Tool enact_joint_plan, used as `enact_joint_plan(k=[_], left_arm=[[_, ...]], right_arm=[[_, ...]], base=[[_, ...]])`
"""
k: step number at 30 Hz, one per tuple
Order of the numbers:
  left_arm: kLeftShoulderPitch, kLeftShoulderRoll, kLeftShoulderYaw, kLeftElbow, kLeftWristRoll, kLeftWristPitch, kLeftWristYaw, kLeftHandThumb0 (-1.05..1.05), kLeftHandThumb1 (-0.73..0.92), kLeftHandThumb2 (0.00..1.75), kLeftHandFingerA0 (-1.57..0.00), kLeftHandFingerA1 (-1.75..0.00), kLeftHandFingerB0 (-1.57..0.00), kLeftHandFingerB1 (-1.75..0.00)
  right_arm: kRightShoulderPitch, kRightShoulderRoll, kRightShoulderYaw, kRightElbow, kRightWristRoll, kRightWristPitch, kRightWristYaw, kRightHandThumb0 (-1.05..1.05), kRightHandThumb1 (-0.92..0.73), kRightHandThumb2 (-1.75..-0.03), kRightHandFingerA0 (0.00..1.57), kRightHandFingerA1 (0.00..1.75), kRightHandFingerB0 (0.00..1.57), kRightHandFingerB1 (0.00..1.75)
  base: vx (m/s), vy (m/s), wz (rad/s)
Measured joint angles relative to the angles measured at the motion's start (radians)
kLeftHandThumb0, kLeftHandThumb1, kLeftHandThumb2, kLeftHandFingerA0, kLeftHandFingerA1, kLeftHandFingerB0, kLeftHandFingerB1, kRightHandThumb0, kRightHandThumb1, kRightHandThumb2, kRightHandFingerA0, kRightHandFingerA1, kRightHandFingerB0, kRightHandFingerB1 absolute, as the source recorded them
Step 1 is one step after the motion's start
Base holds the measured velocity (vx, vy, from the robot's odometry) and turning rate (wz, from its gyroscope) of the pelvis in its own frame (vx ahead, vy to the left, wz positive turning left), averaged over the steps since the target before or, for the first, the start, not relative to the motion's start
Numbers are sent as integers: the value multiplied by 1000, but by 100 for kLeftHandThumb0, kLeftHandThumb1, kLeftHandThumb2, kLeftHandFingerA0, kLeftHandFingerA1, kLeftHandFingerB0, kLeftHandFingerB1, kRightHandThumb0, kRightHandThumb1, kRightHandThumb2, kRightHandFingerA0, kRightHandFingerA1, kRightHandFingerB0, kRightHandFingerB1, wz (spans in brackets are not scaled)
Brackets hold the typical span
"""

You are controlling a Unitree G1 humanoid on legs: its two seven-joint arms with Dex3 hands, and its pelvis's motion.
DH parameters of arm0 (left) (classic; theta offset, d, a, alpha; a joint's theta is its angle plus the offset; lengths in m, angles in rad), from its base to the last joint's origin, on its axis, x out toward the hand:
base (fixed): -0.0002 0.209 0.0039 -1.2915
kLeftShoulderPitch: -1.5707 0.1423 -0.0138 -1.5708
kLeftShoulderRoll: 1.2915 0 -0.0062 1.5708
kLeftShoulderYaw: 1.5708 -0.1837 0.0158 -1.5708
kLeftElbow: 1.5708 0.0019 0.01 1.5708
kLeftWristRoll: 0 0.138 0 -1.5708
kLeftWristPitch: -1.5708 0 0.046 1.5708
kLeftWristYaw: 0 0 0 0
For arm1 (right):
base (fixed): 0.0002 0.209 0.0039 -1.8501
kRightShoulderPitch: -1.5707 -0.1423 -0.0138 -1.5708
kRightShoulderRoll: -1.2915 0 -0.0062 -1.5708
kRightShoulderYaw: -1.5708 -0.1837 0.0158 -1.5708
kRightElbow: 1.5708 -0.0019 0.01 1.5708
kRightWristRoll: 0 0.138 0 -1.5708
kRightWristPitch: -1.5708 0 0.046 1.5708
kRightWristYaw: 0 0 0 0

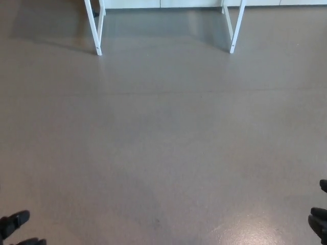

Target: The robot walk towards a table in front and then clicks the light switch button using the right hand's index finger

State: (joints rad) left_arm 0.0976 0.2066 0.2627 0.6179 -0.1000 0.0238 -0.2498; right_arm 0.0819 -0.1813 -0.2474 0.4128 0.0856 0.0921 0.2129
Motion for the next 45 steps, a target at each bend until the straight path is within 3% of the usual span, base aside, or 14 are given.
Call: enact_joint_plan(k=[12,23,29,30,31,32,33,34,45], left_arm=[[-31,21,-24,9,-12,14,-46,-10,48,90,-27,-54,-12,-48],[81,21,-60,-20,-12,17,-58,-8,49,91,-30,-56,-14,-49],[118,1,-78,-34,-12,24,-59,-10,48,90,-32,-57,-16,-49],[122,1,-80,-36,-12,24,-59,-10,48,90,-32,-57,-16,-50],[124,1,-82,-36,-11,24,-60,-11,48,90,-33,-57,-17,-50],[124,2,-83,-35,-11,24,-60,-11,48,91,-35,-58,-17,-50],[124,2,-85,-32,-11,24,-60,-11,48,91,-35,-58,-17,-50],[126,2,-87,-30,-10,24,-60,-10,49,91,-35,-59,-17,-50],[138,32,-92,-12,-3,22,-61,-9,49,91,-34,-57,-17,-50]], right_arm=[[64,12,-30,-3,44,7,15,8,-47,-90,38,61,20,52],[225,19,-35,-13,56,-12,33,7,-48,-90,37,61,20,52],[234,9,-34,30,56,-48,42,6,-46,-90,37,61,21,53],[234,9,-35,38,56,-55,42,7,-65,-58,46,54,30,43],[235,9,-36,49,57,-63,44,7,-65,-58,46,54,31,44],[236,9,-36,54,57,-67,45,6,-46,-90,40,63,24,55],[242,9,-35,56,57,-72,46,6,-46,-90,40,63,24,55],[250,9,-34,57,57,-78,46,7,-65,-58,47,54,32,44],[277,25,-11,80,53,-141,49,8,-64,-58,49,56,34,45]], base=[[3,0,1],[54,-64,5],[192,-165,2],[226,-129,-1],[200,-86,-4],[185,-64,-2],[197,-15,-1],[228,7,-5],[338,180,-18]])
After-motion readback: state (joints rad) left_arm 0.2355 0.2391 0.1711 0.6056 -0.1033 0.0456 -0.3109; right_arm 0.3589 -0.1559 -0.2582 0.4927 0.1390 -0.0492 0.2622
